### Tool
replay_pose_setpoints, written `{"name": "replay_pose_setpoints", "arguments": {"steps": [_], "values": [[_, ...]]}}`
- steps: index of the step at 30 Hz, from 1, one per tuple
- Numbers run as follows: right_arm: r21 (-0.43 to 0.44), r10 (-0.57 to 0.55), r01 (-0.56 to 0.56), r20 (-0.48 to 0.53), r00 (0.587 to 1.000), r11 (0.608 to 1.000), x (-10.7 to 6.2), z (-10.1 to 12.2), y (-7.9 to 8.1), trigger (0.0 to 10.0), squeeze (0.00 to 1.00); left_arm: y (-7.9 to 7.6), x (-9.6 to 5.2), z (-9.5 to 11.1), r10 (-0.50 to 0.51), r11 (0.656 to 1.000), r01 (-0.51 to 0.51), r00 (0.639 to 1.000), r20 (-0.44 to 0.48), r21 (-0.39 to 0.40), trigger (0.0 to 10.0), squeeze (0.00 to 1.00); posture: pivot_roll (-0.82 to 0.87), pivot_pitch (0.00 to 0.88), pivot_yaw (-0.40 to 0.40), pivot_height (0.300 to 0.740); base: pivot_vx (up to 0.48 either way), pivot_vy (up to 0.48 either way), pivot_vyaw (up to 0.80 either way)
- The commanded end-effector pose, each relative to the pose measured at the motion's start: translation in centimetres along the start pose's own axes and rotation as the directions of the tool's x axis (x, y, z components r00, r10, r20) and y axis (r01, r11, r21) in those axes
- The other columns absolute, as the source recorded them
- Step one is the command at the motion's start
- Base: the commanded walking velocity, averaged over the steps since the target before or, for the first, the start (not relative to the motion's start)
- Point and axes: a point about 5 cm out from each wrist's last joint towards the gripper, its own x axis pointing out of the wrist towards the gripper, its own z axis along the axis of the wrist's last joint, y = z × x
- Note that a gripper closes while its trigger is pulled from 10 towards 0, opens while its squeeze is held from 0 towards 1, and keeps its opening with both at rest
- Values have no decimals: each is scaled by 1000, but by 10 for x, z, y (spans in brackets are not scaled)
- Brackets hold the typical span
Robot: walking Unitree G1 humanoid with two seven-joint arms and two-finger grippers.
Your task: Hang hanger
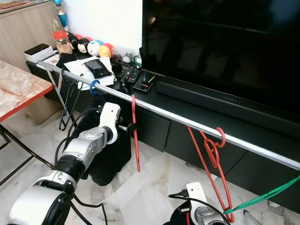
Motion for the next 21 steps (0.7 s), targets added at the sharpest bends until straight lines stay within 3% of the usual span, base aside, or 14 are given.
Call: {"name": "replay_pose_setpoints", "arguments": {"steps": [1,10,21], "values": [[-10,1,-1,23,1000,1000,0,7,-1,10000,0,7,0,1,45,999,-45,999,-7,16,10000,0,23,0,-39,740,0,0,0],[-19,1,-1,23,1000,1000,-1,7,-2,10000,0,22,-2,-4,152,988,-151,988,-20,31,10000,0,35,0,-45,740,0,0,0],[-22,-2,2,22,1000,1000,-1,7,-3,10000,0,28,-3,-2,171,982,-170,985,-10,77,10000,0,29,0,-48,740,0,0,0]]}}
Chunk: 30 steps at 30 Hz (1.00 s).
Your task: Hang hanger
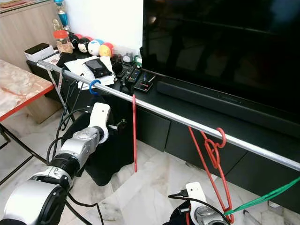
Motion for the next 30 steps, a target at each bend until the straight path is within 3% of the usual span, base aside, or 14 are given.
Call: {"name": "replay_pose_setpoints", "arguments": {"steps": [1,5,7,11,15,17,23,30], "values": [[-12,-7,7,21,1000,1000,-1,6,-3,10000,0,2,0,3,6,999,-6,1000,4,38,10000,0,29,0,-48,740,0,0,0],[-14,-6,6,21,1000,1000,-1,6,-3,10000,0,3,-1,7,-4,999,2,1000,25,45,10000,0,29,0,-48,740,0,0,0],[-12,-6,6,22,1000,1000,-1,6,-2,10000,0,-1,-4,18,-86,995,80,992,97,63,10000,0,27,0,-44,740,0,0,0],[-12,-6,6,22,1000,1000,-1,6,-2,10000,0,-3,-6,19,-113,992,106,988,106,68,10000,0,27,0,-44,740,0,0,0],[-16,-4,4,21,1000,1000,-1,6,-2,10000,0,-14,-11,16,-260,963,252,962,87,94,10000,0,31,0,-45,740,0,0,0],[-18,-3,3,21,1000,1000,-1,6,-2,10000,0,-17,-10,13,-285,956,278,956,66,98,10000,0,31,0,-45,740,0,0,0],[-18,-1,1,21,1000,1000,0,6,-1,10000,0,-28,-5,8,-298,951,296,954,11,86,10000,0,34,0,-43,740,0,0,0],[-19,1,-1,20,1000,1000,0,6,-1,10000,0,-29,-2,10,-275,959,274,962,-3,73,10000,0,33,0,-43,740,0,0,0]]}}
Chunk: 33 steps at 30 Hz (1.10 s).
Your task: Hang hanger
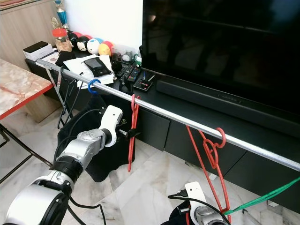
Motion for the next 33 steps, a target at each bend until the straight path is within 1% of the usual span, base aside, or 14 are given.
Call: {"name": "replay_pose_setpoints", "arguments": {"steps": [1,2,4,5,8,15,19,24,28,30,33], "values": [[2,-2,2,19,1000,1000,0,5,-1,10000,0,2,2,5,29,999,-29,1000,-5,13,10000,0,33,0,-43,740,0,0,0],[2,-2,2,19,1000,1000,0,5,-1,10000,0,2,2,5,29,999,-29,1000,-5,13,10000,0,33,0,-43,740,0,0,0],[4,-2,2,20,1000,1000,0,5,-1,10000,0,6,2,5,69,998,-69,998,-13,2,10000,0,23,0,-38,740,0,0,0],[4,-2,2,20,1000,1000,0,5,-1,10000,0,6,2,5,69,998,-69,998,-13,2,10000,0,23,0,-38,740,0,0,0],[4,-1,1,20,1000,1000,0,5,-1,10000,0,14,2,4,139,990,-139,990,-24,3,10000,0,23,0,-38,740,0,0,0],[5,0,0,21,1000,1000,0,5,-1,10000,0,20,0,2,177,984,-177,984,-25,6,10000,0,22,0,-38,740,0,0,0],[4,0,0,21,1000,1000,0,5,-1,10000,0,19,0,3,168,986,-168,986,-9,0,10000,0,22,0,-38,740,0,0,0],[4,0,0,21,1000,1000,0,5,-1,10000,0,16,1,6,100,995,-100,995,21,10,10000,0,18,0,-39,740,0,0,0],[4,0,0,21,1000,1000,0,5,0,10000,0,17,1,5,79,997,-79,996,30,9,10000,0,14,0,-36,740,0,0,0],[6,0,0,22,1000,1000,0,5,0,10000,0,19,0,2,56,998,-56,998,37,23,10000,0,5,0,-34,740,0,0,0],[9,-1,1,22,1000,1000,0,5,0,10000,0,23,-2,-2,55,997,-56,998,20,52,10000,0,-8,0,-28,740,0,0,0]]}}
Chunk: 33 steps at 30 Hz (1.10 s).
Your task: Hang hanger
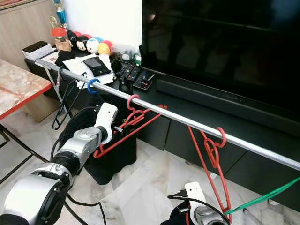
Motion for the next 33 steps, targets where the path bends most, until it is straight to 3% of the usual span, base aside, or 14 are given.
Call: {"name": "replay_pose_setpoints", "arguments": {"steps": [1,7,9,10,12,13,14,16,17,18,33], "values": [[9,-3,2,22,1000,1000,0,5,-1,10000,0,3,0,5,-4,1000,4,1000,4,29,10000,0,-8,0,-28,740,0,0,0],[11,-5,4,20,1000,1000,0,3,-1,10000,0,11,-3,1,18,1000,-18,1000,16,7,10000,0,-26,0,-20,740,0,0,0],[11,-6,6,19,1000,1000,0,2,-1,10000,0,14,-4,1,43,999,-43,998,35,5,9020,0,-34,0,-18,740,0,0,0],[11,-6,6,18,1000,1000,0,2,-1,10000,0,15,-4,2,51,999,-51,998,45,1,9020,0,-34,0,-18,740,0,0,0],[10,-7,7,18,1000,1000,0,2,-2,10000,0,16,-5,2,65,998,-63,996,59,-25,980,0,-40,0,-18,740,0,0,0],[10,-8,7,17,1000,1000,0,2,-2,10000,0,15,-5,1,65,997,-63,996,64,-41,118,0,-43,0,-18,740,0,0,0],[10,-8,7,17,1000,1000,0,2,-2,10000,0,15,-5,1,65,997,-63,996,64,-41,118,0,-43,0,-18,740,0,0,0],[9,-8,8,16,1000,1000,0,1,-2,10000,0,14,-4,1,61,997,-58,996,67,-50,2314,0,-44,0,-17,740,0,0,0],[9,-8,8,16,1000,1000,0,1,-2,10000,0,14,-4,1,61,997,-58,996,67,-50,2314,0,-44,0,-17,740,0,0,0],[6,-8,8,15,1000,1000,0,1,-2,10000,0,13,-4,0,53,997,-49,996,73,-59,10000,0,-46,0,-19,740,0,0,0],[-2,-8,8,14,1000,1000,0,0,-2,10000,0,0,-2,-12,-30,998,32,999,26,-56,10000,0,-56,0,-14,740,0,0,0]]}}
